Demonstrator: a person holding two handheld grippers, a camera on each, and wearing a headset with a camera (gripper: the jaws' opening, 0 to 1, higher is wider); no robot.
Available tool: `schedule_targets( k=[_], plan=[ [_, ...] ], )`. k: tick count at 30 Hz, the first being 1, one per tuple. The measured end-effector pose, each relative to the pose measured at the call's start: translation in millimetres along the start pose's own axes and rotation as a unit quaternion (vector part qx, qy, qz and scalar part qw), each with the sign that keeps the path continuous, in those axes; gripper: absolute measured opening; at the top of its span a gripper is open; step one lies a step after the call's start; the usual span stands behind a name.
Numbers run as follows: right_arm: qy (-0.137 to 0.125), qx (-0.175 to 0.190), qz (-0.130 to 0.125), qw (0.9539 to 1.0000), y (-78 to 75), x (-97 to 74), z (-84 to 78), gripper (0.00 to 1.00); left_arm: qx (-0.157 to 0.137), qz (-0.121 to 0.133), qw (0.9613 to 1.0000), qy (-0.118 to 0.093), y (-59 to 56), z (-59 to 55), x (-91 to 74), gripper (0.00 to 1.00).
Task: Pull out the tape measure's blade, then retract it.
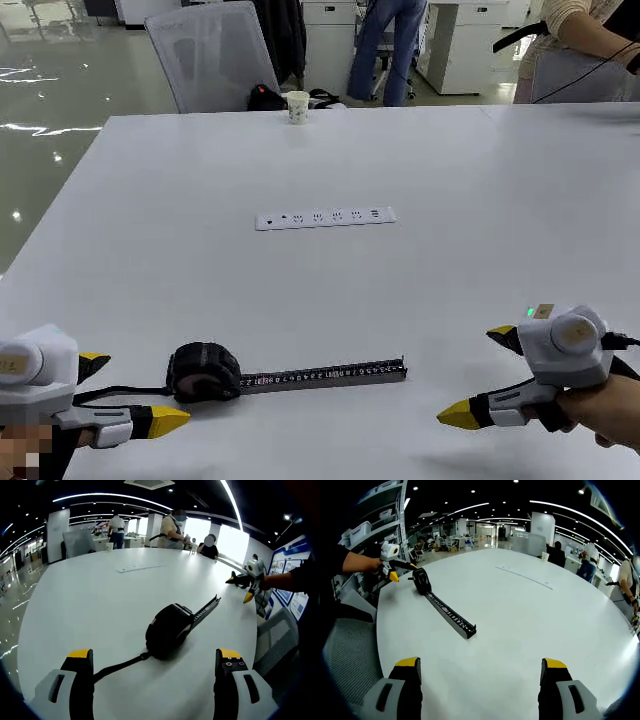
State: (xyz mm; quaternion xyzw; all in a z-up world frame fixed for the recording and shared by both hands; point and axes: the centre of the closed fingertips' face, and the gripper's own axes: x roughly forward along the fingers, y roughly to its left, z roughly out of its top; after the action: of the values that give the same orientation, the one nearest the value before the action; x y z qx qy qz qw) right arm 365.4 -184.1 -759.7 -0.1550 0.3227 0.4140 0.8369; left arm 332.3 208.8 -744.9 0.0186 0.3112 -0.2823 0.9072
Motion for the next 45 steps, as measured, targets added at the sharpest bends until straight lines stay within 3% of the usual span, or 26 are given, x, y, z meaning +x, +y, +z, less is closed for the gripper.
schedule_targets(
  k=[5,8,10,15,20,25,28,32,34,38,45],
  plan=[
    [-0.012,-0.008,-0.014,0.9998,8.6,-11.1,-7.0,0.99,-0.005,0.013,0.9998,-0.013,-1.5,-4.8,-14.5,0.99],
    [-0.014,0.013,-0.027,0.9995,10.7,-16.5,-13.9,0.99,0.010,0.014,0.9996,-0.023,-5.1,-5.2,-23.1,0.99],
    [-0.012,0.008,-0.028,0.9995,15.4,-18.4,-17.5,0.99,0.016,0.013,0.9995,-0.023,-7.7,-6.2,-26.7,0.99],
    [-0.020,0.005,-0.031,0.9993,24.2,-28.4,-20.4,0.99,0.038,0.019,0.9989,-0.018,-10.0,-12.5,-36.9,0.99],
    [-0.034,-0.028,-0.028,0.9986,28.6,-37.3,-20.4,0.99,0.045,0.014,0.9989,-0.002,-13.7,-26.6,-44.5,0.99],
    [-0.028,-0.009,-0.021,0.9993,30.1,-44.6,-30.5,0.99,0.045,0.023,0.9987,0.001,-15.7,-34.2,-52.9,0.99],
    [-0.027,0.004,-0.030,0.9992,28.7,-49.8,-40.3,0.99,0.044,0.025,0.9987,0.000,-19.5,-37.0,-57.6,0.99],
    [-0.029,0.010,-0.030,0.9991,32.0,-53.7,-48.3,0.99,0.039,0.026,0.9989,-0.001,-19.8,-39.6,-59.6,0.99],
    [-0.036,0.018,-0.037,0.9985,33.0,-57.6,-47.5,0.99,0.048,0.014,0.9987,-0.001,-22.8,-40.7,-60.2,0.99],
    [-0.045,0.024,-0.048,0.9975,31.5,-65.4,-47.5,0.99,0.059,0.020,0.9980,0.007,-21.5,-43.1,-60.9,0.99],
    [-0.030,0.021,-0.043,0.9984,37.1,-66.2,-56.2,0.99,0.051,0.026,0.9984,0.002,-17.2,-39.8,-59.5,0.99]
  ],
)
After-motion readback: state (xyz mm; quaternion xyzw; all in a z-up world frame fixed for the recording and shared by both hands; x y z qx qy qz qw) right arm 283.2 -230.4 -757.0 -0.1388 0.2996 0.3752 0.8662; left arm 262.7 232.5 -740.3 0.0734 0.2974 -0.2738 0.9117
